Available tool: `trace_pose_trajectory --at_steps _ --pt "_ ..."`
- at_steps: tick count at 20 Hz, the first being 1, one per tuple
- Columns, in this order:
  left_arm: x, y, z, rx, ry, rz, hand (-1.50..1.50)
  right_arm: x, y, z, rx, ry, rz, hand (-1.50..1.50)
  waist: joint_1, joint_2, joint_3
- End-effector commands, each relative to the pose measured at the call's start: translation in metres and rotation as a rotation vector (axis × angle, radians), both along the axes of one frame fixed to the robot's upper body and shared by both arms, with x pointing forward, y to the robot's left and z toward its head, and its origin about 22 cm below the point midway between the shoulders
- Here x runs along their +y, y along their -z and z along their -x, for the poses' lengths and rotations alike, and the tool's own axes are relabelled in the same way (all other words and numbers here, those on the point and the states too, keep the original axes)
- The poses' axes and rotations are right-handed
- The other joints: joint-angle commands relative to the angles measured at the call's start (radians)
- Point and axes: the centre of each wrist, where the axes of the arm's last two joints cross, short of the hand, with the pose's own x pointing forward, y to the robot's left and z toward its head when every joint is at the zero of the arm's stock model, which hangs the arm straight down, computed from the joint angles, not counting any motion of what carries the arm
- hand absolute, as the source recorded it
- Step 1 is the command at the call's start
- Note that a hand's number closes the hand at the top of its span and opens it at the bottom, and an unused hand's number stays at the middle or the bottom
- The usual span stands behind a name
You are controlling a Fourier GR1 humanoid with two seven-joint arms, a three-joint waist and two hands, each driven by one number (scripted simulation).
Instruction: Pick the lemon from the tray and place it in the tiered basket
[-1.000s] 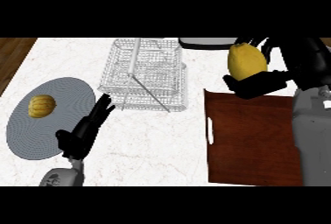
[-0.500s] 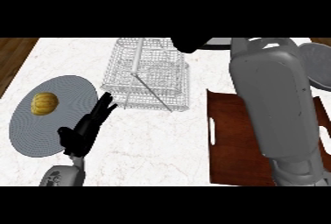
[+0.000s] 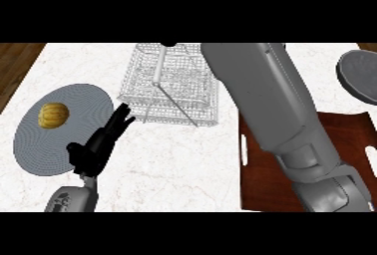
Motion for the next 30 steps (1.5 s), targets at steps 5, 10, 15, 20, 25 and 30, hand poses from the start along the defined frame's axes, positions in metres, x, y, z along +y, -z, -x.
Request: trace_pose_trajectory --at_steps 5,10,15,20,25,30 --pt "-0.003 0.008 -0.003 -0.03 0.024 0.012 0.0 0.032 0.009 -0.016 0.018 -0.017 0.005 1.5 0.019 0.006 -0.002" --pt "-0.034 0.001 -0.007 -0.027 0.017 0.009 0.0 0.032 0.025 -0.023 0.076 -0.05 -0.096 1.5 0.029 0.008 -0.002" --pt "-0.025 -0.006 -0.015 -0.012 0.045 0.013 0.0 0.032 0.027 -0.025 0.183 -0.049 -0.2 1.5 0.023 0.003 -0.001" --pt "-0.02 0.004 -0.005 -0.007 0.066 0.004 0.0 0.027 0.03 -0.031 0.421 0.043 -0.372 -1.5 0.043 0.003 -0.002" --pt "-0.022 0.001 -0.006 -0.024 0.04 0.014 0.0 0.028 0.035 -0.032 0.375 0.063 -0.494 -1.5 0.041 0.004 -0.002" --pt "-0.007 0.001 0.0 -0.013 -0.011 0.004 0.0 0.025 0.01 -0.031 0.148 0.221 -0.496 -1.5 -0.013 -0.006 -0.001"
